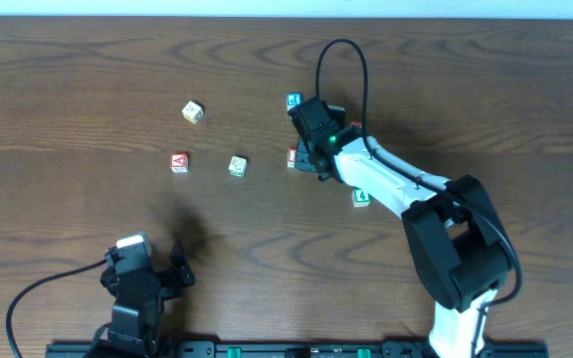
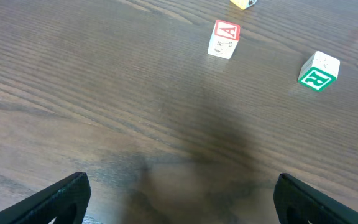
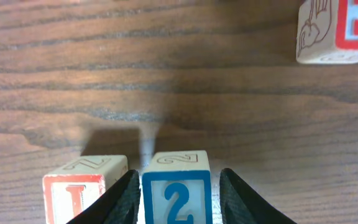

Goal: Spell out Ai2
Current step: 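Release the 2 block and retract right gripper toward front, then reach left gripper to red A block at left and grasp it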

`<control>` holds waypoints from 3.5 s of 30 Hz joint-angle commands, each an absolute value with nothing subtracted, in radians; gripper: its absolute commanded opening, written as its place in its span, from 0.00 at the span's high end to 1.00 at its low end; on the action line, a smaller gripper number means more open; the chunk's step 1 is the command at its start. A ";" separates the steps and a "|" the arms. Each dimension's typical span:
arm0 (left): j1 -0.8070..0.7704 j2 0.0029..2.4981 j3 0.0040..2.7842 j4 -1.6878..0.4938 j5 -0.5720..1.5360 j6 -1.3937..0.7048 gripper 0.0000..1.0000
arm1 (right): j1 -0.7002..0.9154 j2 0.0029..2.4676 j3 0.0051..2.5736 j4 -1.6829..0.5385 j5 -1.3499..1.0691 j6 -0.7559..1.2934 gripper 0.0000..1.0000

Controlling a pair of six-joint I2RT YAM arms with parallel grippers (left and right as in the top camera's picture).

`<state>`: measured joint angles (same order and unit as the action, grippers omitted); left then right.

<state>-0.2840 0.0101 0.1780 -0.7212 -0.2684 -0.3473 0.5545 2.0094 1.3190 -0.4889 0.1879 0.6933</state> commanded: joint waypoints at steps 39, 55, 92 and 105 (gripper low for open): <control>-0.280 0.004 0.170 -0.728 -0.271 -0.359 0.04 | 0.788 1.417 1.948 -1.436 0.245 0.378 0.29; -0.280 0.004 0.170 -0.703 -0.277 -0.356 0.05 | 0.833 1.106 1.412 -1.308 0.054 0.493 0.01; -0.268 1.071 0.937 -0.682 -0.324 -0.249 0.04 | 0.831 1.106 1.412 -1.117 0.130 0.425 0.01; -0.222 1.710 1.311 -0.855 -0.206 -0.762 0.04 | 0.797 1.106 1.412 -1.103 0.304 0.402 0.01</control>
